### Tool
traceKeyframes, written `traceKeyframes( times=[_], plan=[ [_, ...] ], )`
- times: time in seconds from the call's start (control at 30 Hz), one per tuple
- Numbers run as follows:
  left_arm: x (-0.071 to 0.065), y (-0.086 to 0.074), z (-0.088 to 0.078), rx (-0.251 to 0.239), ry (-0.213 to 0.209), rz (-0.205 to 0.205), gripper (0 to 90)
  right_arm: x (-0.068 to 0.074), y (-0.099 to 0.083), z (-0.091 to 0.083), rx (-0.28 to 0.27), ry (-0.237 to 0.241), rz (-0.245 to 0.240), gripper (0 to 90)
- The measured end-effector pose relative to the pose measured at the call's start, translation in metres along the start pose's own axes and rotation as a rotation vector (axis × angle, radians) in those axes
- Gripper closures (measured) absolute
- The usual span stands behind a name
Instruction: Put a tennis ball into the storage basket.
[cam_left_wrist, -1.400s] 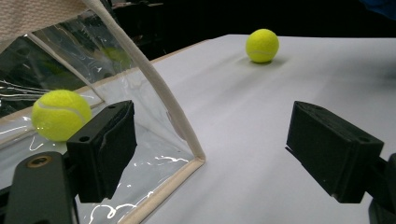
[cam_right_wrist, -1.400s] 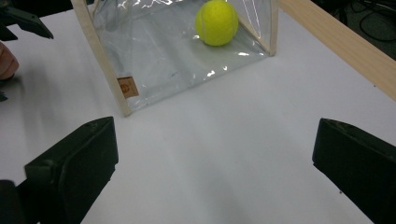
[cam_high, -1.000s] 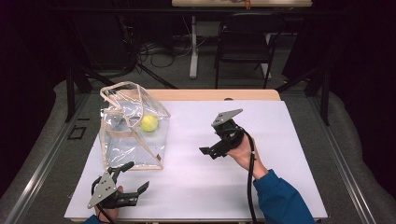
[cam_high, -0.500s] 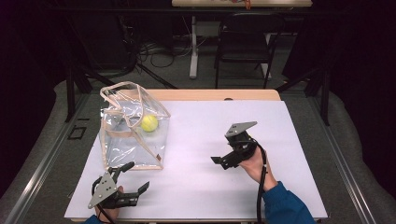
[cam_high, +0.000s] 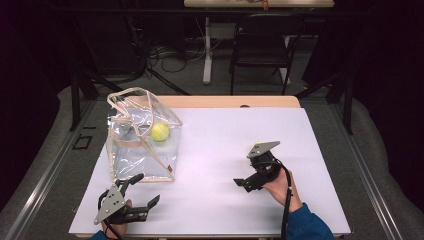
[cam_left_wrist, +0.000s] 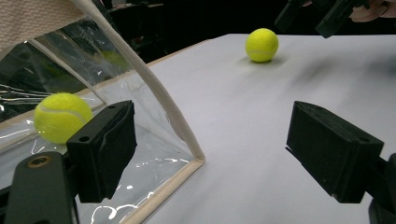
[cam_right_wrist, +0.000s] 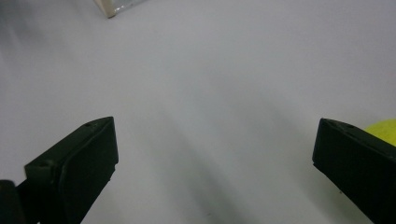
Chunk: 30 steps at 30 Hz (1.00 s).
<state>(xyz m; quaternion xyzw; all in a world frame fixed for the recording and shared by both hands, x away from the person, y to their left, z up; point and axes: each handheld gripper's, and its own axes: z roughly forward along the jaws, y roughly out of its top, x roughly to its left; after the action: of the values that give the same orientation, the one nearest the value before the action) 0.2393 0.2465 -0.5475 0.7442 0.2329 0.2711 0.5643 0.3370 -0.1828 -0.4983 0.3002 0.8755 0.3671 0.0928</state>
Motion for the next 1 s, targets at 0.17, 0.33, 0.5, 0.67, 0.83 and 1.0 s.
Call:
traceKeyframes(
  times=[0.17,0.33,0.5,0.67,0.83,1.0],
  plan=[
    [0.001,0.0,0.0,0.003,-0.002,-0.004,15.7,-0.002,-0.009,0.002,0.015,-0.005,0.009,0.0],
    [0.0,0.0,0.001,0.005,-0.003,-0.004,15.7,-0.006,-0.017,0.004,0.016,-0.006,0.022,0.0],
    [0.0,0.0,-0.001,0.001,0.0,0.001,15.7,-0.006,-0.021,0.002,0.021,-0.019,0.028,0.0],
    [0.0,0.0,0.0,0.003,0.0,0.001,15.7,-0.01,-0.024,-0.003,0.018,-0.037,0.033,0.0],
    [-0.001,0.001,0.0,0.002,0.0,0.003,15.7,-0.012,-0.026,-0.007,0.021,-0.052,0.035,0.0],
    [-0.001,0.001,0.0,0.001,-0.001,0.002,15.7,-0.015,-0.027,-0.011,0.011,-0.065,0.042,0.0]
  ],
)
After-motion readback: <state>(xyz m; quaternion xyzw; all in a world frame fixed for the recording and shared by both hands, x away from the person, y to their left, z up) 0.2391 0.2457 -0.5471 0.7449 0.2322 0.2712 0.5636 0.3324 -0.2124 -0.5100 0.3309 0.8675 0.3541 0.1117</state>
